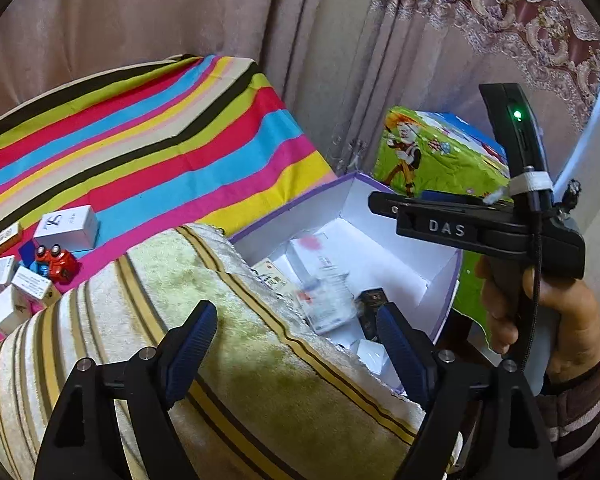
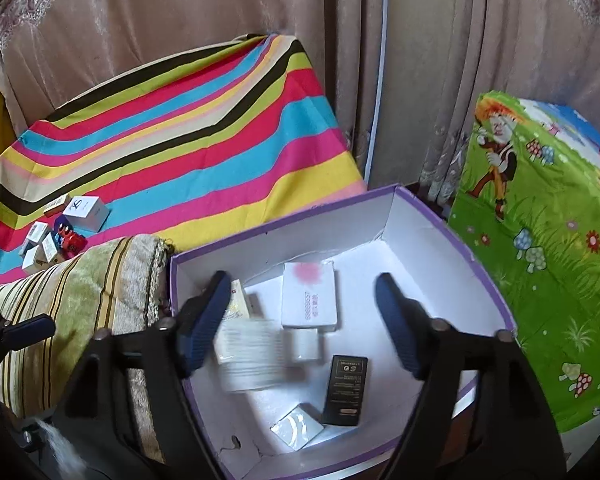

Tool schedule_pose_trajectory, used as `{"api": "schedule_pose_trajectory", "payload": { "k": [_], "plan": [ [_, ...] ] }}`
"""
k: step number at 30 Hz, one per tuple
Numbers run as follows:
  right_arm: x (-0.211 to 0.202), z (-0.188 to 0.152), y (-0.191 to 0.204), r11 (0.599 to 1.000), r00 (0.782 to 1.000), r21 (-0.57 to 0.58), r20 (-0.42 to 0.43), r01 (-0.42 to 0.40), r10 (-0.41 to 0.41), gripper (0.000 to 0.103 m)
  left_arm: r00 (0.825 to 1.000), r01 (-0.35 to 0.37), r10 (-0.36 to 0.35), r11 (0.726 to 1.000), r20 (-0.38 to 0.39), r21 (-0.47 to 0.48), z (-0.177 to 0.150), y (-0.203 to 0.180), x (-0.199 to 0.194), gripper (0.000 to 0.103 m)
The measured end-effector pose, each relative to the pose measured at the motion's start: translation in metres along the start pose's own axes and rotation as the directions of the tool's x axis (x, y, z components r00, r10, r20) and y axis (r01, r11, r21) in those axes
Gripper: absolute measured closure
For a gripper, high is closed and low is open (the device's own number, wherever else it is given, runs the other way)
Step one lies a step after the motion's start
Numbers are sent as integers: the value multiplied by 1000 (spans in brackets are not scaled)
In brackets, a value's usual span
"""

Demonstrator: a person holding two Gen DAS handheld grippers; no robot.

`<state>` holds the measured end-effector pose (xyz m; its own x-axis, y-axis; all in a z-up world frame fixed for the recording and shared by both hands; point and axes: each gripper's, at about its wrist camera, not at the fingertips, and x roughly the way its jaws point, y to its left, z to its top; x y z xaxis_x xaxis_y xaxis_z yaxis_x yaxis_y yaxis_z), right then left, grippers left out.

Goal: Organize rigid objects
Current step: 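Move both open tools back over the remaining boxes on the striped cloth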

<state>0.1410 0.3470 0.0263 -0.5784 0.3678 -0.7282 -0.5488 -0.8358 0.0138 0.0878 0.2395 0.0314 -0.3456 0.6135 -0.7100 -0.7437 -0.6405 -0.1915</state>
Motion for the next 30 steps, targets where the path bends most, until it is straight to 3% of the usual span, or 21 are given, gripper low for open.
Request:
{"api": "schedule_pose_trajectory", "payload": {
  "k": [4,10,14,17,21,25,30],
  "plan": [
    [-4,3,6,999,999,-16,15,32,-32,13,997,-77,77,997,-18,-19,3,4,-1,17],
    [-8,4,14,997,997,-9,29,77,-77,9,993,-112,112,994,50,3,1,9,-14,17],
    [-12,5,24,992,992,-61,74,110,-105,7,990,-112,113,993,79,-25,3,20,-23,17],
    [-12,6,31,987,988,-87,91,133,-125,7,982,-151,155,988,109,-43,2,30,-30,17],
    [-11,8,36,990,991,-83,82,111,-104,7,989,-91,101,991,111,-94,2,48,-37,17],
    [-12,7,39,995,996,-79,70,55,-50,7,981,-146,161,980,110,-138,-2,64,-46,17],
    [-15,5,48,995,997,-85,63,-46,52,7,975,-140,172,967,142,-212,-12,87,-63,17]
  ]
}}
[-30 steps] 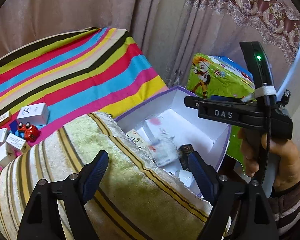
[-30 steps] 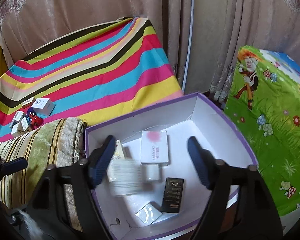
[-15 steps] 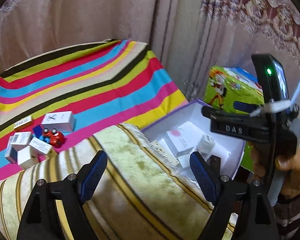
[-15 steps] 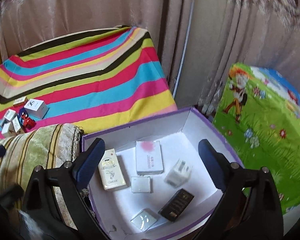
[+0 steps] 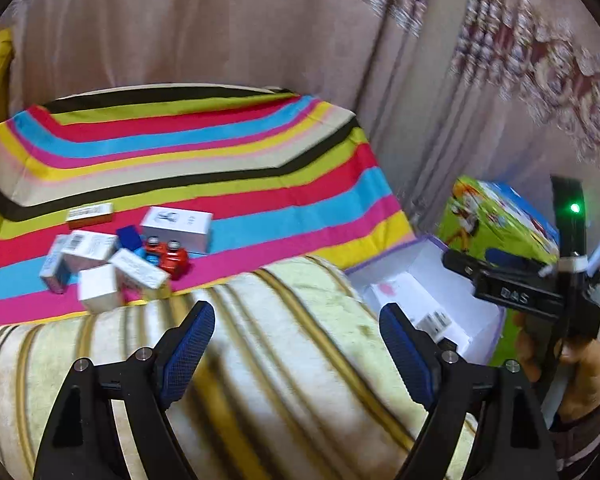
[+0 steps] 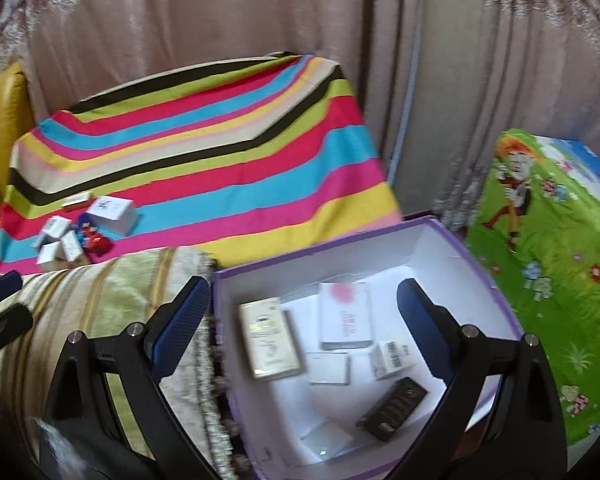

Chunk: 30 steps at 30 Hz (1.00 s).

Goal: Organize rigid objects
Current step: 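Move both open tools back over the remaining boxes on the striped cloth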

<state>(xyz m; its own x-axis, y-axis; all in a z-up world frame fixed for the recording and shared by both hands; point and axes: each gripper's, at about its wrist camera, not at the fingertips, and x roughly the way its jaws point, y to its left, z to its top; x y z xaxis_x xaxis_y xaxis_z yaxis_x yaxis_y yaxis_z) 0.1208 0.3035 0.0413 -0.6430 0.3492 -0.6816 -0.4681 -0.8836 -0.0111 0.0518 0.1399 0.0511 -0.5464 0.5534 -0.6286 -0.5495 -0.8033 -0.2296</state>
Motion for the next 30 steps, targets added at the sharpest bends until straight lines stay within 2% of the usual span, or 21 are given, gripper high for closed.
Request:
{"api": "schedule_pose_trajectory", "payload": {
  "k": [4,15,21,30],
  "plan": [
    [2,-2,14,999,999,-24,-7,-43,43,7,999,-52,52,998,14,-33,-3,20,-11,17],
    [8,-1,38,990,990,-35,-26,-138,137,7,994,-112,113,978,-4,-177,-12,75,-25,18],
    [16,0,58,982,982,-56,-56,-181,178,7,991,-132,130,959,-27,-250,-14,99,-26,18],
    [30,9,100,962,968,-118,-93,-245,235,7,986,-163,140,936,-94,-311,-10,126,-12,18]
  ]
}}
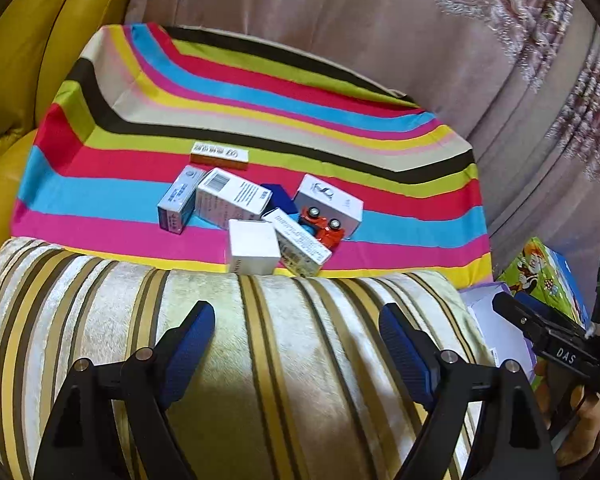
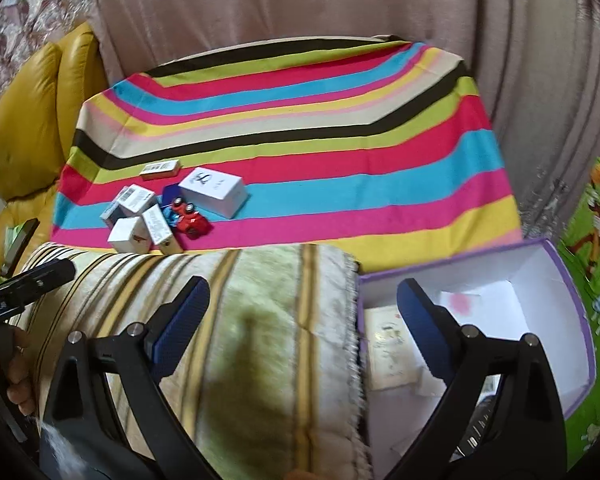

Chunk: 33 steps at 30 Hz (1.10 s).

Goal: Organize rigid objects
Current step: 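Move both open tools back over the remaining boxes on the striped cloth, then grasp a white cube box with the left tool while the right tool grasps the silver logo box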

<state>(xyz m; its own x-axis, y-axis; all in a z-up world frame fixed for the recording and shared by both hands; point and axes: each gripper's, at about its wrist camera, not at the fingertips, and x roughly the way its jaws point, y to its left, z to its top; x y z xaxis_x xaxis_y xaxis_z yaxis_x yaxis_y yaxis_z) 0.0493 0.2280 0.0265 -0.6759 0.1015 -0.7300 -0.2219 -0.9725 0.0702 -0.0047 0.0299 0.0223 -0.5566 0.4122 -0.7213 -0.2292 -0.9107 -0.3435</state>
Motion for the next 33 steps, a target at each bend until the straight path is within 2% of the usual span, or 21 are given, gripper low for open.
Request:
{"api": "schedule_pose_trajectory", "payload": {
  "k": [2,9,23,28,32,33],
  "plan": [
    [7,3,7,1000,1000,-15,-12,-13,13,7,1000,-1,1,1000,-12,-3,4,2,4,18],
    [30,14,30,997,998,-71,-47,-35,32,7,997,-21,20,1000,-68,-19,22,10,30,28],
    [72,47,51,994,992,-83,-107,-69,60,7,978,-98,90,995,-189,-35,46,21,80,34],
    [88,60,61,996,990,-62,-125,-66,58,7,967,-119,106,992,-230,-44,46,25,95,44],
    [103,68,70,998,989,-41,-139,-56,50,7,964,-118,103,992,-245,-48,47,28,102,55],
    [108,70,73,998,988,-32,-144,-54,49,7,965,-115,99,992,-245,-52,47,29,103,55]
  ]
}}
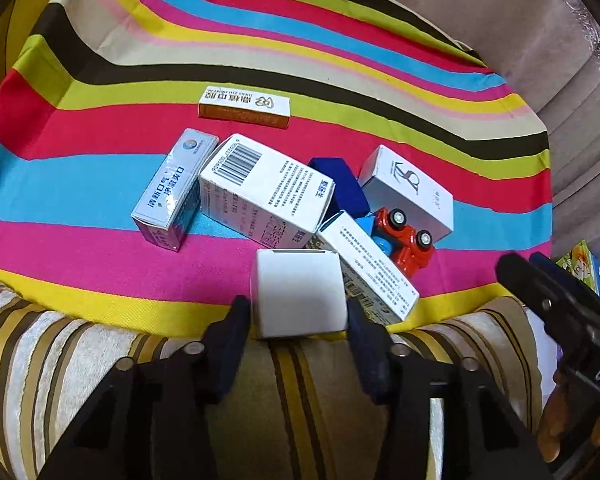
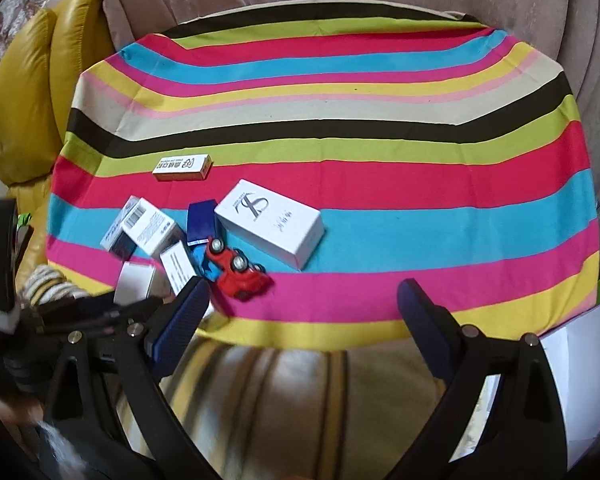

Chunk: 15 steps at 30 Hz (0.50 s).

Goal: Organize rigid objects
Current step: 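Grasp a white cube box with the left tool while the right tool grasps the silver logo box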

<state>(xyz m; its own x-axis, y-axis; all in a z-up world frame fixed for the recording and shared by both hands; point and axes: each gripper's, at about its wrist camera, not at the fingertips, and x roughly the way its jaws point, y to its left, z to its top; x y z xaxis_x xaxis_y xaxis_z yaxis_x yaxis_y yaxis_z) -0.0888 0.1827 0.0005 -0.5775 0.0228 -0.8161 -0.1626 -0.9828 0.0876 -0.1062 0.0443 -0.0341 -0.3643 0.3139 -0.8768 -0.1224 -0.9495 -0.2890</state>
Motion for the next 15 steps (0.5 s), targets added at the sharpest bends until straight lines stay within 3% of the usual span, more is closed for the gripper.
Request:
{"api": "schedule_pose_trajectory", "payload": {
  "k": [7,15],
  "plan": [
    [18,15,10,997,1000,78,-24,13,-11,7,999,30,-30,1000,42,-7,-4,4,-10,55],
    [37,28,19,984,999,177,-51,23,-14,7,985,49,-46,999,165,-16,-8,9,-35,55]
  ]
}}
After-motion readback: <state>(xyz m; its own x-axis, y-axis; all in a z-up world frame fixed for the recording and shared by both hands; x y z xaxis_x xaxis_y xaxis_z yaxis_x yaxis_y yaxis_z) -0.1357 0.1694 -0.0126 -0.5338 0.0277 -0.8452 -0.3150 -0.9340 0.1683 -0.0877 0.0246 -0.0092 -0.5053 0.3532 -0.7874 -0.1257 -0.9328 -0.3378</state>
